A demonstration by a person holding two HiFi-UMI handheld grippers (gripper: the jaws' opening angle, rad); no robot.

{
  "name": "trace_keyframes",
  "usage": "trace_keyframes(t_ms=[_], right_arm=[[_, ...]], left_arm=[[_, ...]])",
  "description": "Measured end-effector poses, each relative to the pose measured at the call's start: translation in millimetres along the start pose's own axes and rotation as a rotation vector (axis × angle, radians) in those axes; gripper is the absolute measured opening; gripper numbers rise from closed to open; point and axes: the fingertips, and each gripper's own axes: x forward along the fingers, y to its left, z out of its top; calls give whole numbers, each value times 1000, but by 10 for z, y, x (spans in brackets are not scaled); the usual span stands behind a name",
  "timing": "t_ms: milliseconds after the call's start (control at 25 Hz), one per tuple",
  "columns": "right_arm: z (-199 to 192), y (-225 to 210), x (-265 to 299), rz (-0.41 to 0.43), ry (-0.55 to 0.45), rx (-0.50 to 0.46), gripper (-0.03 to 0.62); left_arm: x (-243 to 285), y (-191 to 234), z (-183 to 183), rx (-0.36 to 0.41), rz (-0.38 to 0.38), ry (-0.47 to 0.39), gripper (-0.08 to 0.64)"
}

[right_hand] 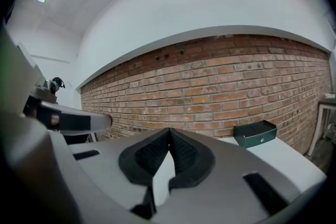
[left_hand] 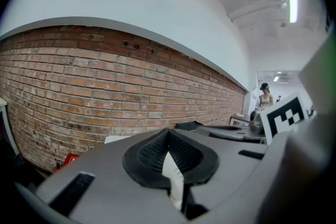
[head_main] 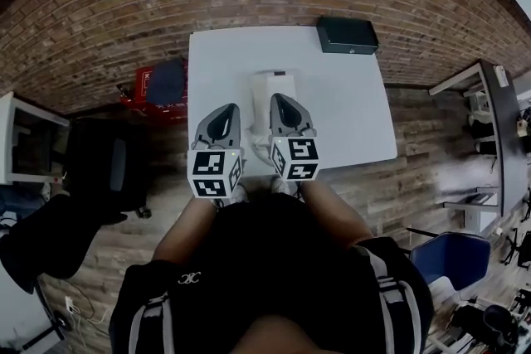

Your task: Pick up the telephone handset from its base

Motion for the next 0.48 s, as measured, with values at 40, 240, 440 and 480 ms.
trace_keyframes(t_ms=[40,240,440,480], right_arm=[[-59,-1,44,7,15,5,-2],[-304,-16,254,13,70,19,-2],[-583,-51,518,-29,127,50,0],[-652,-44,573,-26,146,48,3]], left_arm=[[-4,16,-12,-1,10,3,2],[-50,119,-65,-12,61,14,2],[-144,301,-102,-27,118,24,2],[-164,333,-111,-29,128,25,2]])
